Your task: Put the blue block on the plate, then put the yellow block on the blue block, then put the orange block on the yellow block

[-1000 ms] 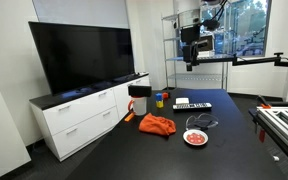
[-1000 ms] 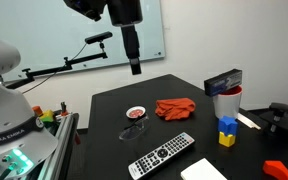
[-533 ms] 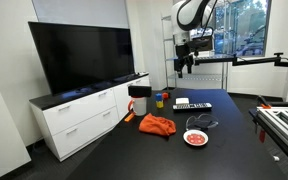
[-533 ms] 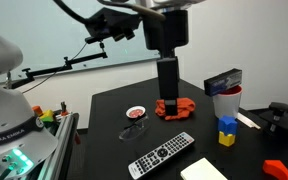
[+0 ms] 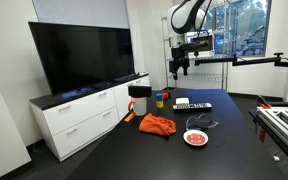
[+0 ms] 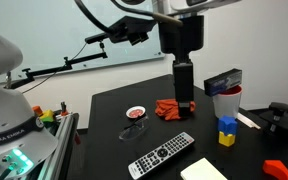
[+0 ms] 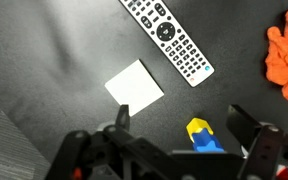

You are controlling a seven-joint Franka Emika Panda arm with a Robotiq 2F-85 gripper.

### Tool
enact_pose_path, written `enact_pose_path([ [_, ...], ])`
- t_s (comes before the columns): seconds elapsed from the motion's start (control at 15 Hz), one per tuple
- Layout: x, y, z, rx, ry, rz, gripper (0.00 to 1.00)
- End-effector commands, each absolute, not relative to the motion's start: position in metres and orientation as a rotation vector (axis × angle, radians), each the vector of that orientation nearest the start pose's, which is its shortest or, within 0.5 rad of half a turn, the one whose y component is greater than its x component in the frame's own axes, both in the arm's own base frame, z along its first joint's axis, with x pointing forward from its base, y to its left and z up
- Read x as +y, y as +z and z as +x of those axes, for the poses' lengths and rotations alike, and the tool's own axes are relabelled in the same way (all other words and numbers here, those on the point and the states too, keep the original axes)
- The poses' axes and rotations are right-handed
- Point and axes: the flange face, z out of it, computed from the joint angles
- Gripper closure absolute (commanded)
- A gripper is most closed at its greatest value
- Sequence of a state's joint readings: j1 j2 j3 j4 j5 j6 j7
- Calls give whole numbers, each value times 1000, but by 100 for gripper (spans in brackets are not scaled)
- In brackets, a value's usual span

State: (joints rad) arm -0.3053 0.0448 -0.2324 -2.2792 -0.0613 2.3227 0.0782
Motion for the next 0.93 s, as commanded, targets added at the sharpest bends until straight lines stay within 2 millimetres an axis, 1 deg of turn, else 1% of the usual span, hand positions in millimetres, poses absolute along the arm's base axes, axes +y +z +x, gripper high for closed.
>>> enact_pose_path([
  [0.0, -267, 329, 452, 862, 15, -3080, 0],
  [0.13, -268, 318, 462, 844, 8, -3076, 0],
  [0.33, -273, 299, 483, 822, -62, -3080, 0],
  [0.4, -275, 298, 488, 814, -85, -3085, 0],
  [0.6, -282, 284, 506, 797, -168, -3071, 0],
  [0.8, -283, 276, 517, 787, -222, -3045, 0],
  [0.87, -282, 269, 521, 778, -232, -3039, 0],
])
